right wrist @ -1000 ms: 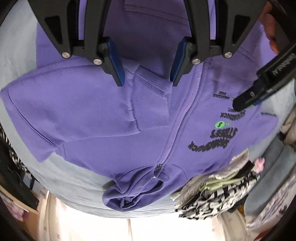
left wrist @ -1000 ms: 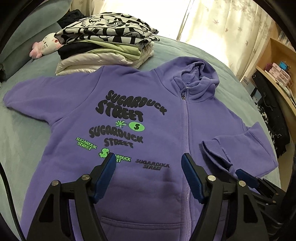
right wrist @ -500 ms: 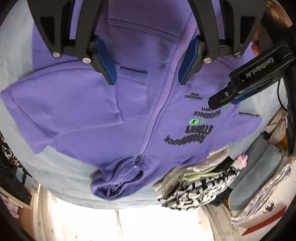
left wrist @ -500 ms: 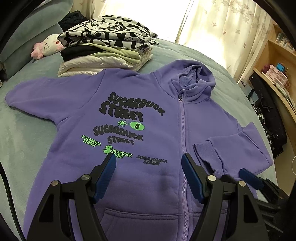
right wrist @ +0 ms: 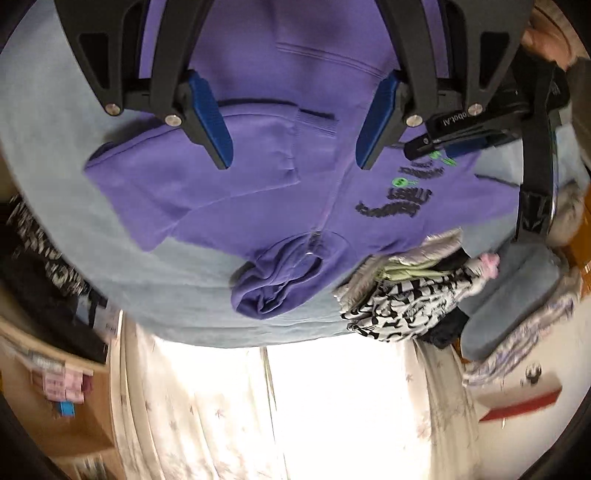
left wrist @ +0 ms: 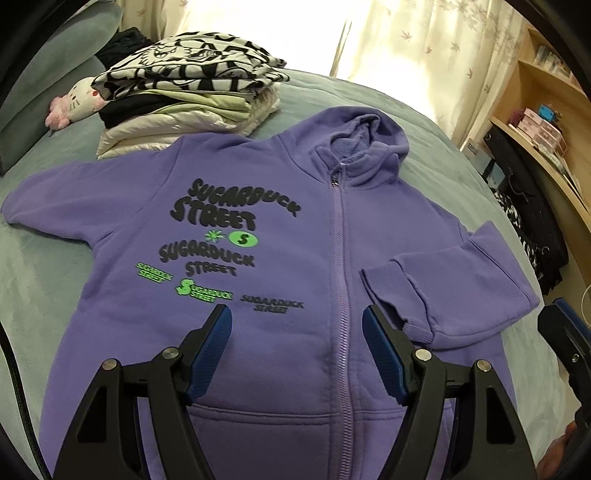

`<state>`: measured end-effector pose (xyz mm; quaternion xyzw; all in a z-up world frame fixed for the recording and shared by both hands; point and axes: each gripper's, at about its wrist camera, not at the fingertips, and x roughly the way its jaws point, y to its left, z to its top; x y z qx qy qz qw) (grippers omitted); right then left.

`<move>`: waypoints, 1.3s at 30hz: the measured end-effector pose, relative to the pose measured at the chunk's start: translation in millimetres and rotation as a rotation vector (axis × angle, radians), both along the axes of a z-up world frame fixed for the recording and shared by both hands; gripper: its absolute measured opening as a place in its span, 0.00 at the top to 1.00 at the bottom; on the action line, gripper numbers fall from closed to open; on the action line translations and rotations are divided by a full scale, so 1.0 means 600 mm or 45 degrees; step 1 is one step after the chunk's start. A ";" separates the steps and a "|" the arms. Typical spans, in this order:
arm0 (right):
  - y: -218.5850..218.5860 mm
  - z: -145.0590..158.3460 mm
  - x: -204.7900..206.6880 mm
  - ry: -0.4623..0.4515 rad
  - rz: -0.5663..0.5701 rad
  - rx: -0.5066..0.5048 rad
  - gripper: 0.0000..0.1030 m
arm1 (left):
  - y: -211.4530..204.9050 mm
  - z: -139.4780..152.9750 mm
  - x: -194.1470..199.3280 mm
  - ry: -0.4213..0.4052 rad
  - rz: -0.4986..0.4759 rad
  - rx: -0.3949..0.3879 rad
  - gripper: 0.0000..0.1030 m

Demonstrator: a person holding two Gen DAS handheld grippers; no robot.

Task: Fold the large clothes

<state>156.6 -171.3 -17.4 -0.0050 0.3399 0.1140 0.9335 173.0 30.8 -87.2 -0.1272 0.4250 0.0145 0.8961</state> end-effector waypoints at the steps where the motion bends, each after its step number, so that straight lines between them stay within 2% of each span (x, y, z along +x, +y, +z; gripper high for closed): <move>1: 0.001 0.005 -0.003 -0.002 0.004 -0.034 0.33 | -0.004 0.000 0.000 0.002 -0.008 0.004 0.30; 3: -0.003 0.012 -0.008 0.012 0.022 -0.041 0.32 | -0.013 -0.001 0.000 0.005 -0.026 0.014 0.30; 11: -0.029 -0.004 -0.005 0.118 0.073 0.138 0.29 | -0.045 -0.010 0.005 0.027 -0.092 0.045 0.30; 14: -0.039 -0.016 -0.003 0.137 0.039 0.164 0.29 | -0.052 -0.018 0.010 0.045 -0.108 0.041 0.30; 20: -0.071 -0.050 -0.001 0.124 -0.125 0.102 0.29 | -0.060 -0.038 0.023 0.084 -0.138 0.006 0.30; 25: -0.117 -0.088 0.006 0.160 -0.245 0.193 0.29 | -0.065 -0.054 0.045 0.117 -0.145 -0.056 0.30; 30: -0.147 -0.119 0.011 0.203 -0.302 0.249 0.29 | -0.069 -0.071 0.076 0.167 -0.148 -0.174 0.30; 32: -0.155 -0.126 0.013 0.215 -0.310 0.280 0.29 | -0.073 -0.078 0.086 0.186 -0.136 -0.221 0.22; 34: -0.162 -0.137 0.014 0.226 -0.320 0.307 0.29 | -0.076 -0.081 0.092 0.185 -0.118 -0.253 0.20; 36: -0.164 -0.147 0.015 0.243 -0.326 0.313 0.29 | -0.084 -0.082 0.099 0.180 -0.115 -0.260 0.20; 39: -0.163 -0.158 0.016 0.260 -0.324 0.315 0.29 | -0.100 -0.072 0.103 0.148 -0.120 -0.216 0.20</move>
